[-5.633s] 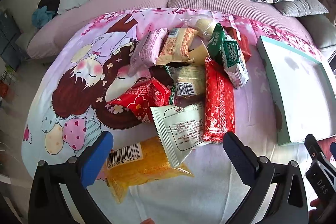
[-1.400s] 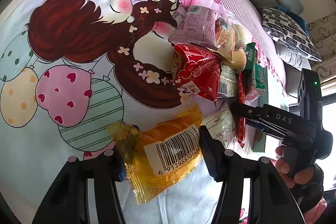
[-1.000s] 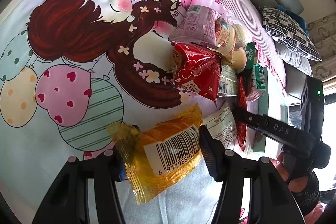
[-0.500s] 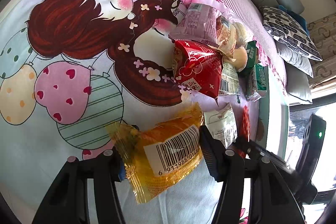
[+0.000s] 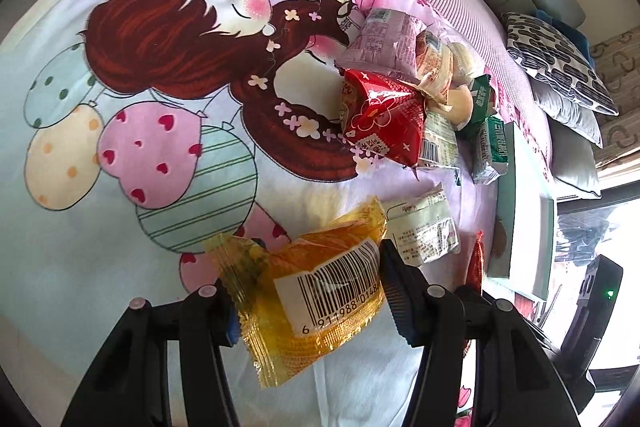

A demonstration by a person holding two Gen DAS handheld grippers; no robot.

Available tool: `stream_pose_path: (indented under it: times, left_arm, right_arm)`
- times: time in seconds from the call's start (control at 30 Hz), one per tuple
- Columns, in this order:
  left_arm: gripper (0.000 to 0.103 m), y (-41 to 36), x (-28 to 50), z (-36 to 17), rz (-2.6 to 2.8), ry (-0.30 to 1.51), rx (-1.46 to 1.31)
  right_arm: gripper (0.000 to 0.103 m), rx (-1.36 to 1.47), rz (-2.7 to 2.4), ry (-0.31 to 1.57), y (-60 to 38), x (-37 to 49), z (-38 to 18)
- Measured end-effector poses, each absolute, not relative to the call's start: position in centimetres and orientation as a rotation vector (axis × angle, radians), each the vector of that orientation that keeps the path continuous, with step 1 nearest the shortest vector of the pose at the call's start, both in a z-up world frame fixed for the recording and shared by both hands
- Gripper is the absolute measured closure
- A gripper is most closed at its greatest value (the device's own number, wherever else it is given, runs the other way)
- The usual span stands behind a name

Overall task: Organize snacks
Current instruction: 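Lift the yellow bag and red biscuit pack with both tools toward the tray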

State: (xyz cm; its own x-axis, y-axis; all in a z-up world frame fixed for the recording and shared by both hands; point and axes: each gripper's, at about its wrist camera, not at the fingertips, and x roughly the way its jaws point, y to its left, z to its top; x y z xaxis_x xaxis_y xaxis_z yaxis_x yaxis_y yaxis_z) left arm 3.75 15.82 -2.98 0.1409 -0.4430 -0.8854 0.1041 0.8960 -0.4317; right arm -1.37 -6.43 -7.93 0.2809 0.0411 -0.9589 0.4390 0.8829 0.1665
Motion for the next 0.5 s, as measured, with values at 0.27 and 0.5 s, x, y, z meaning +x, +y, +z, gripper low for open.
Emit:
stream_pose_path:
  times: [0.27, 0.5]
  left_arm:
    - [0.045, 15.2, 2.7, 0.8, -0.437, 1.305, -0.286]
    - [0.045, 9.4, 2.9, 3.6, -0.535, 1.249, -0.240]
  right_arm:
    - [0.054, 0.475, -0.287, 1.209, -8.3, -4.4, -5.8]
    - [0.054, 0.480, -0.366, 1.124, -10.5, -5.5, -1.4]
